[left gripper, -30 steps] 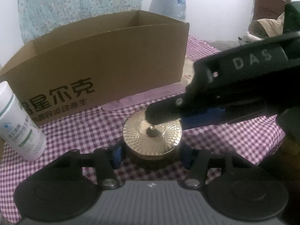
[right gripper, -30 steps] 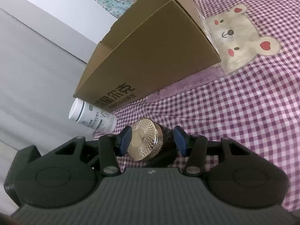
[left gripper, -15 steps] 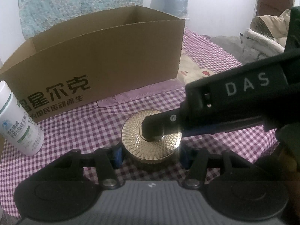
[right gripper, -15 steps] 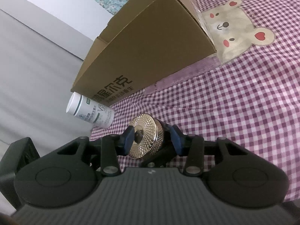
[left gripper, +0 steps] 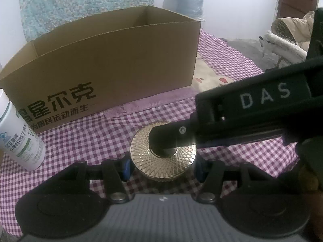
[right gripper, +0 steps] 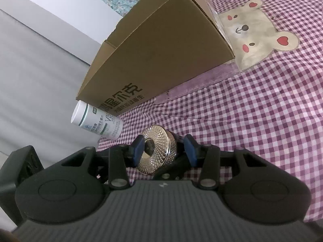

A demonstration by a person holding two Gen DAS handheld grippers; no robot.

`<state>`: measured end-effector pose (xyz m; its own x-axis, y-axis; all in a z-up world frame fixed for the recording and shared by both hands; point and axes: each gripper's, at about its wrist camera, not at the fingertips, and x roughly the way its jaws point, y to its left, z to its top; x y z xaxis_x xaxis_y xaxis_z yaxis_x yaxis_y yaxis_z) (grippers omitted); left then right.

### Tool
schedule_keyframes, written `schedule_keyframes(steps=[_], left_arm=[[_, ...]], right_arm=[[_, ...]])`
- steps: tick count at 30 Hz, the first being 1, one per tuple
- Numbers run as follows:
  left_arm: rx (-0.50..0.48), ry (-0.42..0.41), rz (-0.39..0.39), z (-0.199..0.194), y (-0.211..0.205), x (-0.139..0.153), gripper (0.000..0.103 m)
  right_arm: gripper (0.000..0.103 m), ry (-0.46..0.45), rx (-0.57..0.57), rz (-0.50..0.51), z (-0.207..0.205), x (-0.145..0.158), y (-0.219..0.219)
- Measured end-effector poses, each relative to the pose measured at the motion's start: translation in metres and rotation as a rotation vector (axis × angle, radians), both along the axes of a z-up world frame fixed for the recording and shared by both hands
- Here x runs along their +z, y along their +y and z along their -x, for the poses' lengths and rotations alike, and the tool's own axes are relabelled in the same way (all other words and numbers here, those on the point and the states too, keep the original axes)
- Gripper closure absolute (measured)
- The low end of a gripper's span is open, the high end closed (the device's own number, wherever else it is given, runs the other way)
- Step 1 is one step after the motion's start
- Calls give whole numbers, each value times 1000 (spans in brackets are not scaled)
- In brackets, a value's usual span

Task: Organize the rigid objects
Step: 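Lift the gold-lidded jar with the right gripper toward the box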

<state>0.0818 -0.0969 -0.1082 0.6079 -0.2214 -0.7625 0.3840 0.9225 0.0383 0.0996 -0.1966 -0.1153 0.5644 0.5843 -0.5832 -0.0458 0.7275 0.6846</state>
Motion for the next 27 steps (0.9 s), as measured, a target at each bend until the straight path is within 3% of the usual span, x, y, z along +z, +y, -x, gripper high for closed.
schedule_keyframes(steps=[27], left_arm=[[27,-45,29,27,13,31,46]], right_arm=[[61,-65,31,41,19,37,13]])
